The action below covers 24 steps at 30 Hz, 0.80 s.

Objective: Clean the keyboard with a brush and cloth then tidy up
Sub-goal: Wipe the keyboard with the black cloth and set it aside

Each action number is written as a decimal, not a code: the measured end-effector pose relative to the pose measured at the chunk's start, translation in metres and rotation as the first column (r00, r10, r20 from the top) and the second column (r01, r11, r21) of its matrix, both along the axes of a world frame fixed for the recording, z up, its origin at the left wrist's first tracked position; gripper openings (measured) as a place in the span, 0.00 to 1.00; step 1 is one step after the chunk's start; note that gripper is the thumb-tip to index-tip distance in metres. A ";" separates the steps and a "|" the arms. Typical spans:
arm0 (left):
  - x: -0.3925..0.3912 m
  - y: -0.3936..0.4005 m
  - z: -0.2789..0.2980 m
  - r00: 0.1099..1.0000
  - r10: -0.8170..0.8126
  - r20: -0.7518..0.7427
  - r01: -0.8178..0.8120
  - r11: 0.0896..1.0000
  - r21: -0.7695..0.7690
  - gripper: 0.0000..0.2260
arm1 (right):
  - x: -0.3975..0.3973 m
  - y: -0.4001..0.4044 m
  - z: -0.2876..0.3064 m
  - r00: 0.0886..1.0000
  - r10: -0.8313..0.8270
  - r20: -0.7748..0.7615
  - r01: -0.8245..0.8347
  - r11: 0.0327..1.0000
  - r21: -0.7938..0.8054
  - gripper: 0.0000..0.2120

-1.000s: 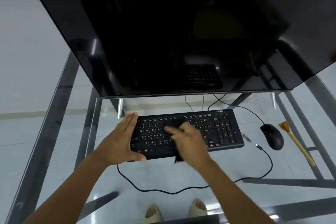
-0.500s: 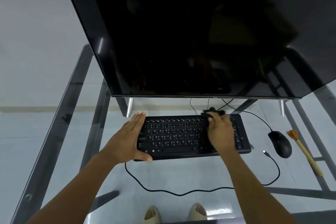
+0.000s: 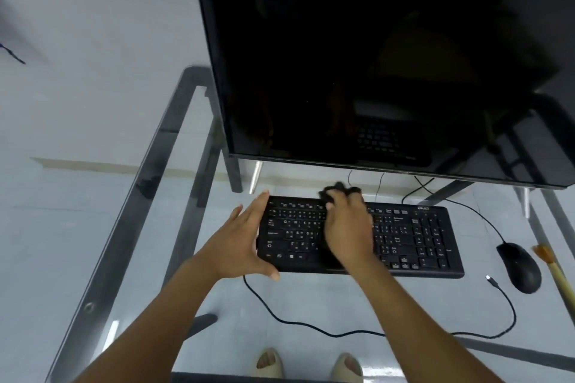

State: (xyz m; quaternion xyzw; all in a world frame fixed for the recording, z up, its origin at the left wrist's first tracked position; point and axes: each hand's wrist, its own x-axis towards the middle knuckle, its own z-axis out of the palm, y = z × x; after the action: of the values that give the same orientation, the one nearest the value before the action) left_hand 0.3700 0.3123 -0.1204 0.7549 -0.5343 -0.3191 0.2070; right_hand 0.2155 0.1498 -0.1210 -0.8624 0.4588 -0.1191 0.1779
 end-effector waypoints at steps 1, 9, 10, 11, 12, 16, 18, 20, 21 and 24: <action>0.001 0.001 0.001 1.000 -0.009 -0.020 0.009 1.000 -0.005 0.64 | 0.011 0.018 -0.001 0.995 0.100 -0.022 -0.101 0.995 -0.028 0.16; 0.011 0.007 0.003 0.993 0.057 -0.099 -0.051 0.997 0.065 0.65 | 0.047 0.029 -0.002 0.939 0.344 -0.006 -0.344 0.939 0.023 0.17; 0.011 0.008 0.004 0.993 0.063 -0.100 -0.057 0.996 0.065 0.65 | 0.048 0.037 -0.001 0.936 0.350 -0.027 -0.350 0.937 0.021 0.18; 0.011 0.009 0.003 0.994 0.064 -0.092 -0.059 0.996 0.062 0.66 | 0.045 0.049 0.000 0.906 0.420 -0.046 -0.419 0.908 0.034 0.19; 0.012 0.010 0.001 0.994 0.066 -0.083 -0.061 0.996 0.060 0.66 | 0.037 0.064 0.003 0.851 0.522 -0.061 -0.519 0.853 0.050 0.21; 0.012 0.009 -0.001 0.997 0.053 -0.061 -0.049 0.997 0.058 0.67 | -0.024 0.071 0.001 0.667 0.739 -0.098 -0.733 0.674 0.094 0.28; 0.012 0.009 0.002 0.997 0.050 -0.064 -0.046 0.997 0.060 0.65 | -0.043 0.042 -0.002 0.767 0.640 -0.053 -0.638 0.769 0.051 0.24; 0.013 0.009 0.003 0.997 0.043 -0.060 -0.040 0.998 0.055 0.64 | -0.053 0.030 -0.001 0.812 0.584 -0.024 -0.583 0.812 0.024 0.17; 0.012 0.009 0.004 0.997 0.041 -0.061 -0.038 0.998 0.049 0.64 | -0.051 0.035 0.000 0.800 0.600 -0.020 -0.600 0.800 0.019 0.16; 0.011 0.008 0.003 0.999 0.028 -0.035 -0.027 0.999 0.022 0.65 | -0.031 0.070 -0.002 0.720 0.694 -0.015 -0.692 0.720 0.047 0.15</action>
State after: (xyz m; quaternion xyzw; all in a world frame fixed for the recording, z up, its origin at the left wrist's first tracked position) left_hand 0.3806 0.3203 -0.1174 0.7585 -0.5167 -0.3353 0.2126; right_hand 0.1850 0.2197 -0.1227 -0.9696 0.1081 -0.0216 0.2185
